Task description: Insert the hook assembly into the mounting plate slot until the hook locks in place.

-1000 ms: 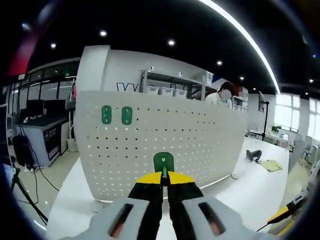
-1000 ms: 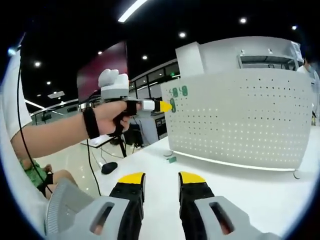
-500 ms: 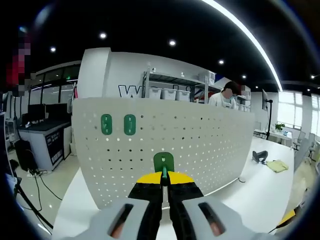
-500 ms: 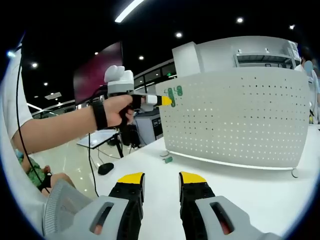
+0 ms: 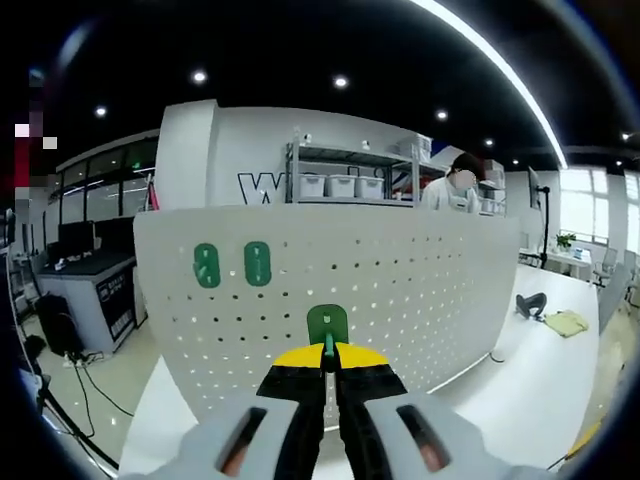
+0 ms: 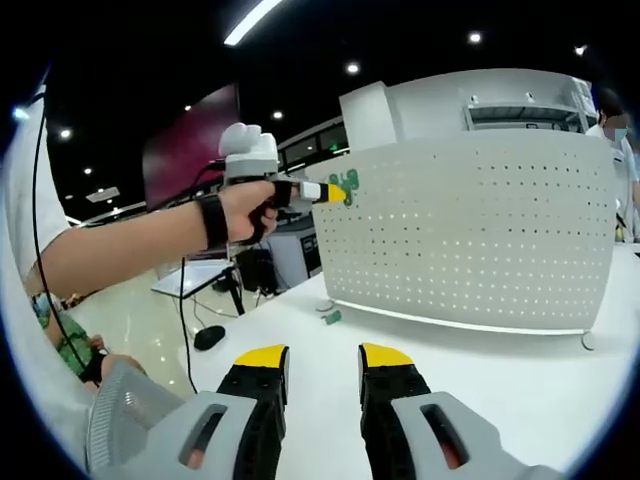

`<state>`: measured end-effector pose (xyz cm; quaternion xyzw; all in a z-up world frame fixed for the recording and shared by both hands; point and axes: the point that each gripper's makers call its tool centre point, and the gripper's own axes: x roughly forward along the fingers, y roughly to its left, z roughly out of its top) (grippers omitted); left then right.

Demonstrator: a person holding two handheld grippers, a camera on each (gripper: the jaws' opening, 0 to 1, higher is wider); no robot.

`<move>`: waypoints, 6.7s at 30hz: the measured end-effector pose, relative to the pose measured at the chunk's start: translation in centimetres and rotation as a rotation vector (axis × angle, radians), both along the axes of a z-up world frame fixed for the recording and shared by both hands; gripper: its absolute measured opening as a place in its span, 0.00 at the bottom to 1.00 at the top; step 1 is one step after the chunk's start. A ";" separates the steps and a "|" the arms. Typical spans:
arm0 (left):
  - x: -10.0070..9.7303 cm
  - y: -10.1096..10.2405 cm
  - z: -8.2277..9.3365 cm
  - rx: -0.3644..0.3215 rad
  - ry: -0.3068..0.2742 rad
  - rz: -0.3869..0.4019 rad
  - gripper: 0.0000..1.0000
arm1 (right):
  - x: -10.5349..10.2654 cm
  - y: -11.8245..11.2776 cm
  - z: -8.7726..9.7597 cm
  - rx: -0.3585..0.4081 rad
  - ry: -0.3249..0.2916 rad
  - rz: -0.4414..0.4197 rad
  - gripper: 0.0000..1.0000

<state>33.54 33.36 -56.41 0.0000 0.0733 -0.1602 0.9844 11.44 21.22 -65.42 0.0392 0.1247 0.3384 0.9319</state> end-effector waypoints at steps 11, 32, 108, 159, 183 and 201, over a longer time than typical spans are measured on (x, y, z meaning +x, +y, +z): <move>1.9 -0.6 0.7 0.025 -0.008 0.019 0.02 | 0.2 -0.5 -0.3 -0.007 -0.007 0.003 0.32; 5.4 -0.6 1.5 0.077 -0.007 0.043 0.02 | 0.4 -1.5 -1.2 0.013 0.017 -0.008 0.32; 6.6 -0.9 1.4 0.051 0.017 0.056 0.09 | 0.4 -1.9 -1.2 0.041 0.038 -0.041 0.29; -3.5 6.0 -7.3 0.038 0.138 0.031 0.16 | -0.8 2.4 -1.1 0.020 0.027 0.086 0.28; -4.6 7.1 -13.9 0.009 0.252 0.016 0.18 | -1.0 1.7 -1.8 -0.008 0.053 0.016 0.28; -4.1 8.9 -19.5 0.010 0.355 0.026 0.17 | -0.8 1.8 -3.0 -0.047 0.097 0.004 0.28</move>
